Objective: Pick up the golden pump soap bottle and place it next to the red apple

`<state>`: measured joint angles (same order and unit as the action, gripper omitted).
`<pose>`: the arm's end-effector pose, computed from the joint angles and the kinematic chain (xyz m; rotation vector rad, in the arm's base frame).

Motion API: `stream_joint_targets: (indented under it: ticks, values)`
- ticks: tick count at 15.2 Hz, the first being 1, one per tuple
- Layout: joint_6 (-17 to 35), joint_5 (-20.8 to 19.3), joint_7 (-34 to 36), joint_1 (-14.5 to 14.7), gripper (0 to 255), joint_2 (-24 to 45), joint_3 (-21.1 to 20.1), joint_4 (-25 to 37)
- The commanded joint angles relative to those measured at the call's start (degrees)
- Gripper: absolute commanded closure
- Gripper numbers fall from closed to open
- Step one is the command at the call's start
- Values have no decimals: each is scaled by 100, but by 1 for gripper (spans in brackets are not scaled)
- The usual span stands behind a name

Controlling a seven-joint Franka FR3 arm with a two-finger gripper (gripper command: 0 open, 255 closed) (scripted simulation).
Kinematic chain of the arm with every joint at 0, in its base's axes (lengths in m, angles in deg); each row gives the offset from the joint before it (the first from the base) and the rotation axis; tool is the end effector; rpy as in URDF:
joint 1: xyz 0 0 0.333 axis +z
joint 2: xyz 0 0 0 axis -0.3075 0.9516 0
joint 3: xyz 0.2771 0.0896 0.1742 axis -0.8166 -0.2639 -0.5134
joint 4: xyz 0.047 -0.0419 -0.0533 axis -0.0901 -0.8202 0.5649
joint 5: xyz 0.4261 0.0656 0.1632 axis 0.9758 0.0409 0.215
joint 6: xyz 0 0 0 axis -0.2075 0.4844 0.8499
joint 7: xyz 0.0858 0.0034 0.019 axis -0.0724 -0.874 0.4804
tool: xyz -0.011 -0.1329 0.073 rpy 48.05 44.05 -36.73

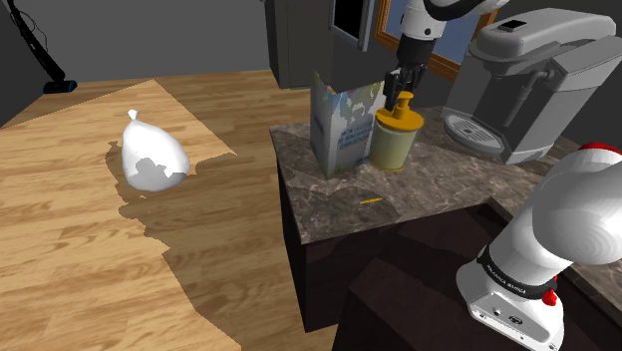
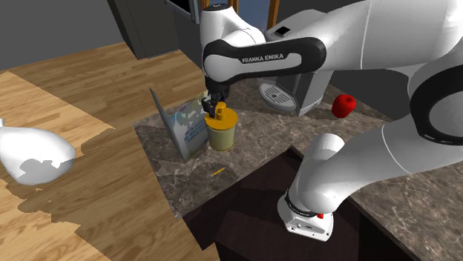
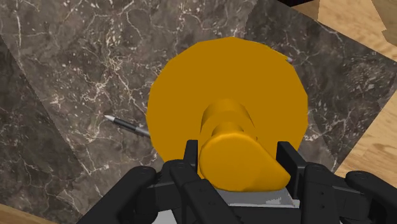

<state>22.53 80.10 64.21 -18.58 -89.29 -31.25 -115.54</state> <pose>0.4462 -0.0908 0.4503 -3.1226 0.1485 -0.0930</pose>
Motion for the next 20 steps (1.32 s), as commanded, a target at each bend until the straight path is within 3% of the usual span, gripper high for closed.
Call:
stream_joint_targets:
  ticks: [1, 20]
  values:
    - [-187, 5, 1, 1, 255, -39, -12, 150]
    - [-1639, 71, 1, 42, 255, 28, -91, 1667]
